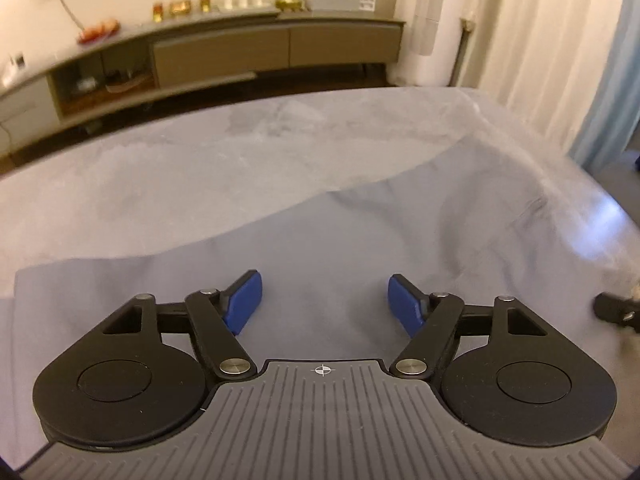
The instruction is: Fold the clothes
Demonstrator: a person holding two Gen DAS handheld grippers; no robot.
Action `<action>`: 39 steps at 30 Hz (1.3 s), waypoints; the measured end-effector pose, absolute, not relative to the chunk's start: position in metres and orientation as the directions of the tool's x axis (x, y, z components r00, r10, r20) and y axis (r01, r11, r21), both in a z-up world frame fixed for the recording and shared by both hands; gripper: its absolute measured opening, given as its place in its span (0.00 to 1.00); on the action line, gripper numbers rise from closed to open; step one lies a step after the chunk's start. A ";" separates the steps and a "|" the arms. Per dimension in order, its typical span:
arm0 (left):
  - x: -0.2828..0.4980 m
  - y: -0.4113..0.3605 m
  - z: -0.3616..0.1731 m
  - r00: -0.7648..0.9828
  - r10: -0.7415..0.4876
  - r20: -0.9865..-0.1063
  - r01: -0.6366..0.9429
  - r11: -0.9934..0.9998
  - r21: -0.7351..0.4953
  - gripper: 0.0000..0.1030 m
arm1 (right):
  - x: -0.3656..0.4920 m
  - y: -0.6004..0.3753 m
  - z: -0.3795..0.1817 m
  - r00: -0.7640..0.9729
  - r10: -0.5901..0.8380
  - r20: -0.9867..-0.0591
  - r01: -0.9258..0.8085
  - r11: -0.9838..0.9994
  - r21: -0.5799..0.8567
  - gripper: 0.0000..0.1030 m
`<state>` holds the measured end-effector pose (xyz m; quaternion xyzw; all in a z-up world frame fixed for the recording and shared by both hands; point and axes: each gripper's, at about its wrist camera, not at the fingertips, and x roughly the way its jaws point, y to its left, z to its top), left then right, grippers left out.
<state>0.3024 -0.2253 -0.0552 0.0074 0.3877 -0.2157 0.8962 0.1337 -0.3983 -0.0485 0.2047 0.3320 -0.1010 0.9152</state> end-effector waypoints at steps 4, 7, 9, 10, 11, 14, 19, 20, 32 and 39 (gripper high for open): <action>0.290 -0.208 -0.018 0.560 -0.552 -0.617 0.424 0.832 -0.359 0.66 | 0.118 -0.380 -0.027 0.834 -0.041 -0.550 0.218 0.940 0.261 0.11; 0.283 -0.188 -0.001 0.511 -0.664 -0.546 0.428 0.748 -0.508 0.71 | 0.098 -0.340 -0.008 0.878 -0.005 -0.479 0.063 0.993 0.104 0.05; 0.279 -0.173 0.001 0.493 -0.702 -0.515 0.414 0.709 -0.571 0.73 | 0.087 -0.303 -0.006 0.889 0.025 -0.457 -0.046 0.998 -0.036 0.04; 0.276 -0.167 -0.003 0.484 -0.709 -0.514 0.403 0.701 -0.588 0.74 | 0.084 -0.286 -0.009 0.887 0.037 -0.461 -0.094 0.991 -0.100 0.04; 0.274 -0.164 -0.009 0.471 -0.712 -0.520 0.393 0.697 -0.600 0.74 | 0.083 -0.269 -0.014 0.880 0.046 -0.473 -0.136 0.978 -0.158 0.04; 0.273 -0.158 -0.030 0.430 -0.716 -0.550 0.367 0.695 -0.618 0.74 | 0.081 -0.232 -0.028 0.860 0.047 -0.508 -0.226 0.927 -0.298 0.03; 0.281 -0.193 -0.052 0.319 -0.728 -0.607 0.404 0.684 -0.608 0.76 | 0.080 -0.222 -0.032 0.850 0.044 -0.525 -0.249 0.912 -0.327 0.03; 0.283 -0.201 -0.055 0.309 -0.716 -0.626 0.405 0.694 -0.595 0.76 | 0.080 -0.223 -0.032 0.848 0.047 -0.527 -0.251 0.913 -0.323 0.03; 0.253 -0.150 -0.059 0.386 -0.620 -0.683 0.245 0.783 -0.572 0.00 | 0.068 -0.298 0.011 0.774 0.411 -0.482 -0.405 0.906 0.123 0.30; 0.254 -0.138 -0.079 0.416 -0.585 -0.696 0.227 0.808 -0.544 0.04 | 0.098 -0.326 0.000 0.761 0.383 -0.524 -0.238 0.915 0.325 0.25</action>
